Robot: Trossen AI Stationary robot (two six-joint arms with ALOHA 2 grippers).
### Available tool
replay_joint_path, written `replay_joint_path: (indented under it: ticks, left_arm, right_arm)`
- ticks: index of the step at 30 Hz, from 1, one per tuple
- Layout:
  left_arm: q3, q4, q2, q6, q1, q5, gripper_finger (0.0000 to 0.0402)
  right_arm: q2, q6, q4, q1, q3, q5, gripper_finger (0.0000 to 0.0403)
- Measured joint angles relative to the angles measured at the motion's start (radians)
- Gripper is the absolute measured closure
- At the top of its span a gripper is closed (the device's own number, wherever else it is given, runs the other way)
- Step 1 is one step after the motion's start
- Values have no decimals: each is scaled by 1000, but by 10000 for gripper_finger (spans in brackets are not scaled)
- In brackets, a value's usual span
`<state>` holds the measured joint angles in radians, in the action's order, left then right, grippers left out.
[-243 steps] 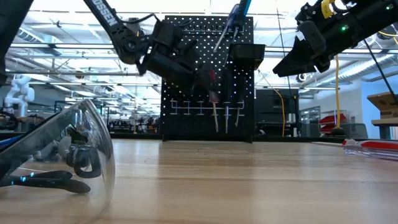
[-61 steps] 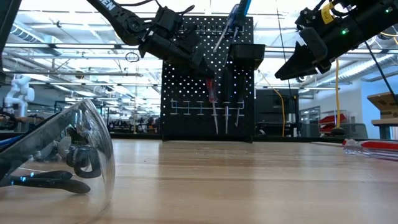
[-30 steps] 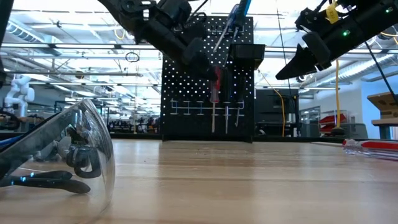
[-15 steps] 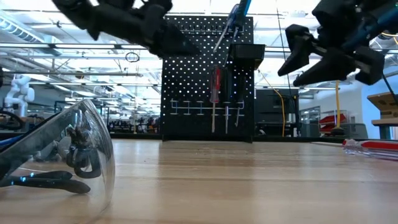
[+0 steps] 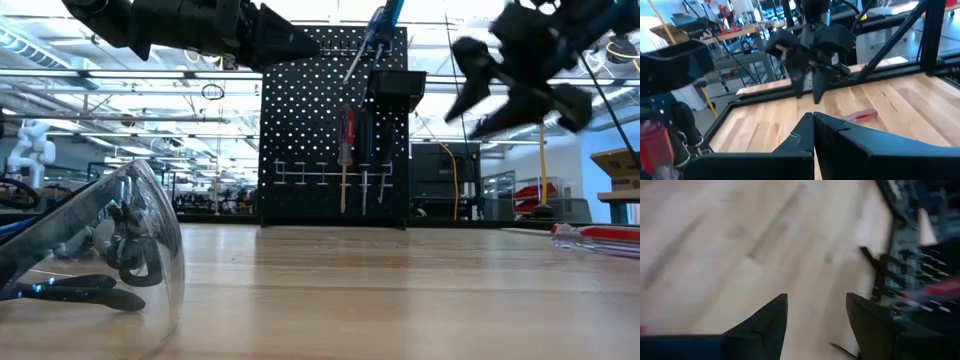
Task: Hang tools onto peg board
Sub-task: Hang the red screwdriver on the pegboard
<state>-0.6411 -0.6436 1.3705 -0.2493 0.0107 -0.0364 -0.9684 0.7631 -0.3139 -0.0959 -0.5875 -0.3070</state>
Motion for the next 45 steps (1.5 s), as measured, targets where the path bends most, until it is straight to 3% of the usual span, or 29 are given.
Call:
replay_joint_path:
  ticks: [5, 9, 12, 17, 20, 37, 45]
  left_arm:
    - [0, -62, 0, 6, -8, 0, 402]
    - [0, -84, 0, 7, -9, 0, 402]
    - [0, -82, 0, 7, -9, 1, 401]
    - [0, -77, 0, 7, -9, 1, 395]
    - [0, -71, 0, 7, -9, 1, 394]
    - [0, -53, 0, 9, -9, 6, 391]
    - [-1, -47, 0, 11, -9, 6, 391]
  right_arm:
    - [0, -44, -67, 24, -127, -5, 209]
    - [0, -245, -84, 43, -145, -2, 209]
    - [-5, -300, -172, 51, -145, 50, 209]
    - [-27, -112, -282, 26, -144, 68, 209]
    - [-43, -11, -290, 11, -144, 15, 209]
    - [-216, 200, -549, -10, -144, -33, 209]
    - [-352, 301, -527, -11, -144, -25, 209]
